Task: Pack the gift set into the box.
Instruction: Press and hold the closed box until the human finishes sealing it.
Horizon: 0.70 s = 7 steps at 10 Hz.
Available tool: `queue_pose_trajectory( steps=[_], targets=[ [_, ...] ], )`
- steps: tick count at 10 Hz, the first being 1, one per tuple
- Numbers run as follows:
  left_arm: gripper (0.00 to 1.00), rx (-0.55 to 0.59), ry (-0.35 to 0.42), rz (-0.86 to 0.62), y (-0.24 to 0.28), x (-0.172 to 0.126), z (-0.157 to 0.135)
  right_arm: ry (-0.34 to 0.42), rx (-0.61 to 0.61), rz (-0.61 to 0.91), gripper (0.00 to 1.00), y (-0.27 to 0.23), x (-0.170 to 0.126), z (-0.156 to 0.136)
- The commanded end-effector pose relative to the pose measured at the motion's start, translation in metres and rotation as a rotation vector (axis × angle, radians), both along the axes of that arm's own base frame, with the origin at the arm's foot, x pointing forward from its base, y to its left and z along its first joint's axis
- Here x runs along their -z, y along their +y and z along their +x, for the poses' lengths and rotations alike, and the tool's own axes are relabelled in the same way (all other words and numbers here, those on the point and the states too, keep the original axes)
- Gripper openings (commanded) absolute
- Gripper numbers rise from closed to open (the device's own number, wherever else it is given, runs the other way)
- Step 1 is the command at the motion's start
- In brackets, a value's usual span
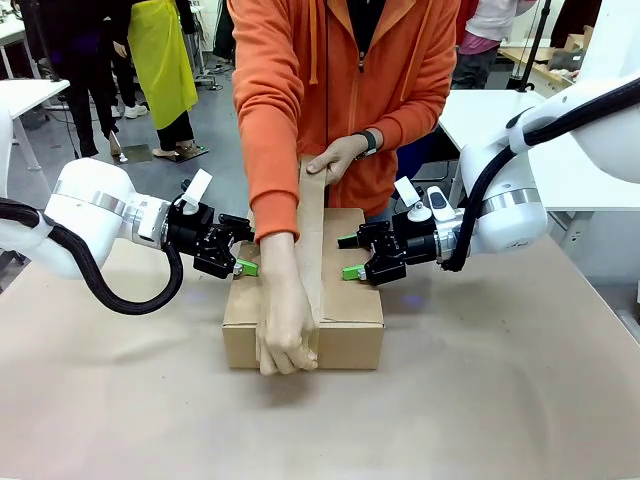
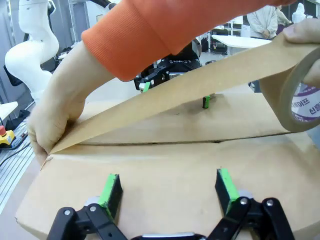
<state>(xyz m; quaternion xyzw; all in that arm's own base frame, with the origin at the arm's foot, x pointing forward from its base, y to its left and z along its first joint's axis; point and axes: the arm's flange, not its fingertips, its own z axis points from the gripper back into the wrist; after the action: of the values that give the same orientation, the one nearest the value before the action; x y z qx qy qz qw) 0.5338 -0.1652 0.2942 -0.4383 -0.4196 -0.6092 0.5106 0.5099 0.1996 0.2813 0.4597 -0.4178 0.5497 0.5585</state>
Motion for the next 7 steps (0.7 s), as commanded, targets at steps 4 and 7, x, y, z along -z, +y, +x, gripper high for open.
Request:
queue_pose_trajectory(
  steps=[4, 7],
  targets=[
    [1.0, 0.002, -0.012, 0.002, 0.0, 0.0014, -0.0018, 0.009, 0.002, -0.009, 1.0, 0.0012, 0.0026, -0.0008],
    [1.0, 0.002, -0.012, 0.002, 0.0, 0.0014, -0.0018, 0.009, 0.002, -0.009, 1.0, 0.0012, 0.0026, -0.0008]
  ],
)
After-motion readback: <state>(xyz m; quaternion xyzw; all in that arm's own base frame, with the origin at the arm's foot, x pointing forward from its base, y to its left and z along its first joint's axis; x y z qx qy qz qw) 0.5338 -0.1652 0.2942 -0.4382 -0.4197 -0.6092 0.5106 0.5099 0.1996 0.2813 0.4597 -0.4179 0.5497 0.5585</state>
